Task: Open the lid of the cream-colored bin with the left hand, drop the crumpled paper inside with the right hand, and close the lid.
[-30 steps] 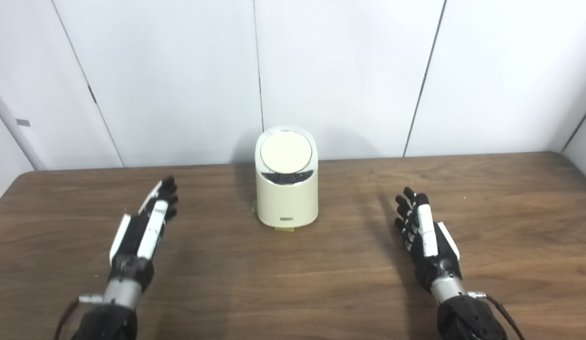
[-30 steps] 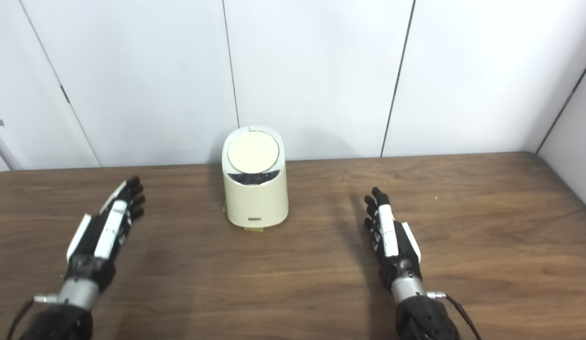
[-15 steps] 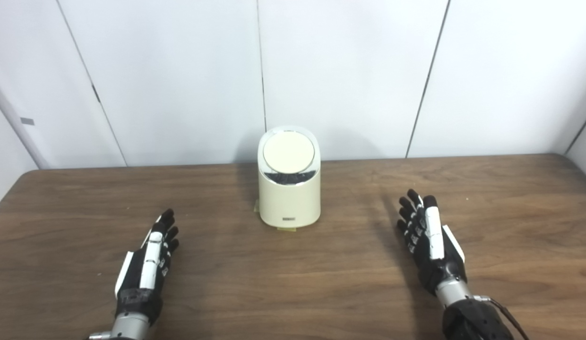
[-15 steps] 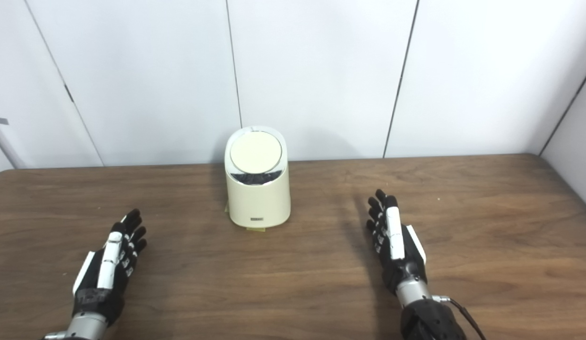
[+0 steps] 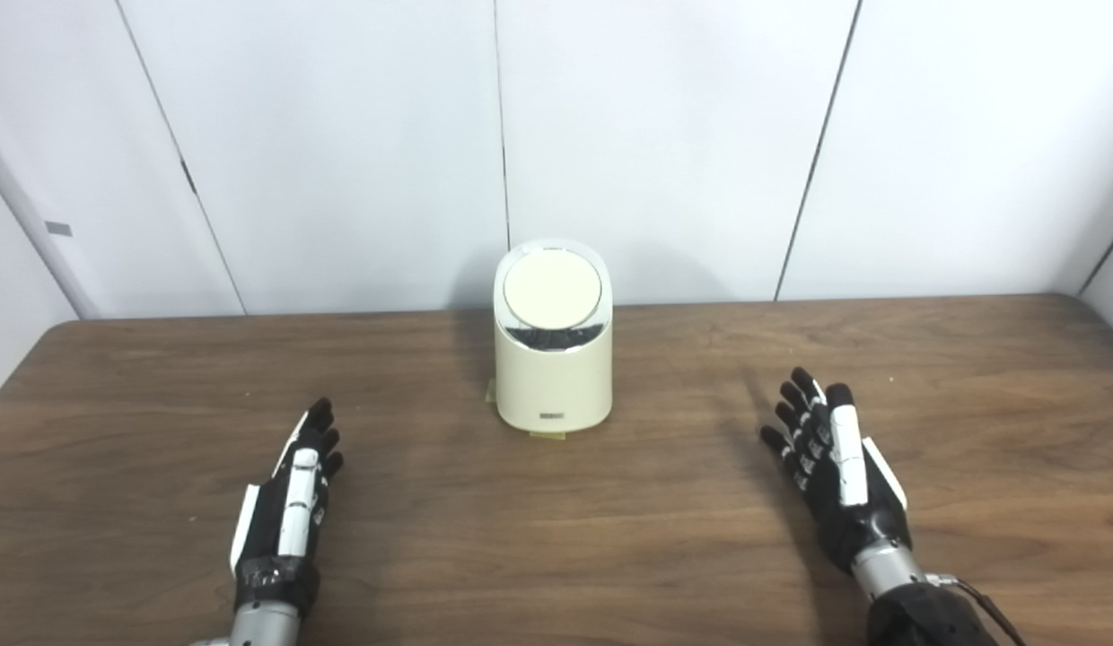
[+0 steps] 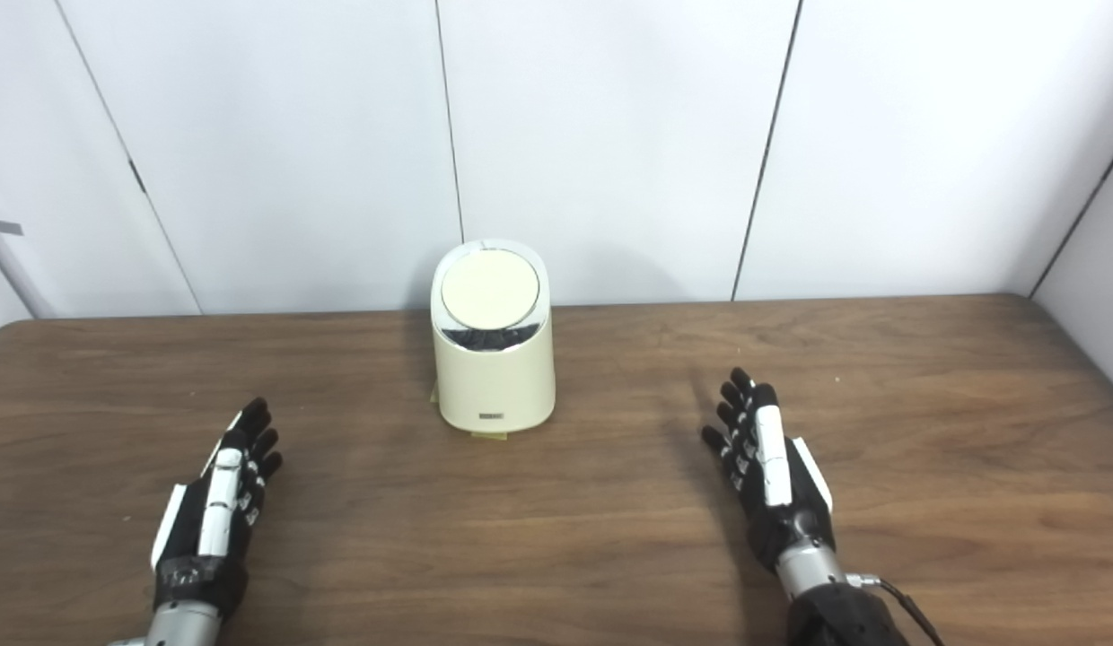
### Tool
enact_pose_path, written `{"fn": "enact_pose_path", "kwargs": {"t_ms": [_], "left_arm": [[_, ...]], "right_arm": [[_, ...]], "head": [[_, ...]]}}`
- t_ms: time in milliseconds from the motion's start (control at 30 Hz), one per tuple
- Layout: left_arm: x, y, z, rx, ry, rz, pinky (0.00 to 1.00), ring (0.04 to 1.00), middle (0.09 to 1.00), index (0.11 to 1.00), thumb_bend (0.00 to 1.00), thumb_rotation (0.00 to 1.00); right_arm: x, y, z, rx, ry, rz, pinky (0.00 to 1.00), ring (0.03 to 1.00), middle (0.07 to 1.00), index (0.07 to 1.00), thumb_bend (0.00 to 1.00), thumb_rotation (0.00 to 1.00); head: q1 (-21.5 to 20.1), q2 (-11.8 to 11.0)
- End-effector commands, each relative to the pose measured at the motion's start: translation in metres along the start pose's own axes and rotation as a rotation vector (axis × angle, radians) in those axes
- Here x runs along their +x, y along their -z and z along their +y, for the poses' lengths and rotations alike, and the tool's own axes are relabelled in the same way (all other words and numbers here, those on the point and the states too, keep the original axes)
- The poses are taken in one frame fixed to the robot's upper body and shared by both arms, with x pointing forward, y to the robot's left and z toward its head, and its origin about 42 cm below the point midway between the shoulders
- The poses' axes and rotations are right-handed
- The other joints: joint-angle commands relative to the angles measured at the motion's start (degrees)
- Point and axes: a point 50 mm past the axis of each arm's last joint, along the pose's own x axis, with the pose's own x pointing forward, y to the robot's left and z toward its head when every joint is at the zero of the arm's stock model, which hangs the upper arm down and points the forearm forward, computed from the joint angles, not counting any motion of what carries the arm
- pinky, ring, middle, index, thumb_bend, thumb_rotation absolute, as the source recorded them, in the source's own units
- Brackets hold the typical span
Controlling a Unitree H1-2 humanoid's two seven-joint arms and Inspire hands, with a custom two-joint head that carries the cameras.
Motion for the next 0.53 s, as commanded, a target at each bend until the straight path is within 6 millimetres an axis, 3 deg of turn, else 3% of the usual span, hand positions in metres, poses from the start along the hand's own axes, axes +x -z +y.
{"fn": "enact_pose_path", "kwargs": {"t_ms": [0, 500], "left_arm": [[-0.004, -0.001, -0.006, -0.012, 0.014, 0.008, 0.99, 0.977, 0.976, 0.984, 0.51, 0.9], [-0.001, -0.018, -0.002, 0.005, 0.036, -0.035, 0.97, 0.96, 0.965, 0.971, 0.5, 0.91]], "right_arm": [[-0.005, -0.004, -0.01, -0.046, 0.015, -0.015, 1.0, 1.0, 0.993, 1.0, 0.64, 1.0], [0.003, 0.002, -0.016, -0.15, 0.059, -0.102, 1.0, 1.0, 0.987, 0.99, 0.65, 1.0]], "head": [[-0.2, 0.3], [2.3, -0.9]]}}
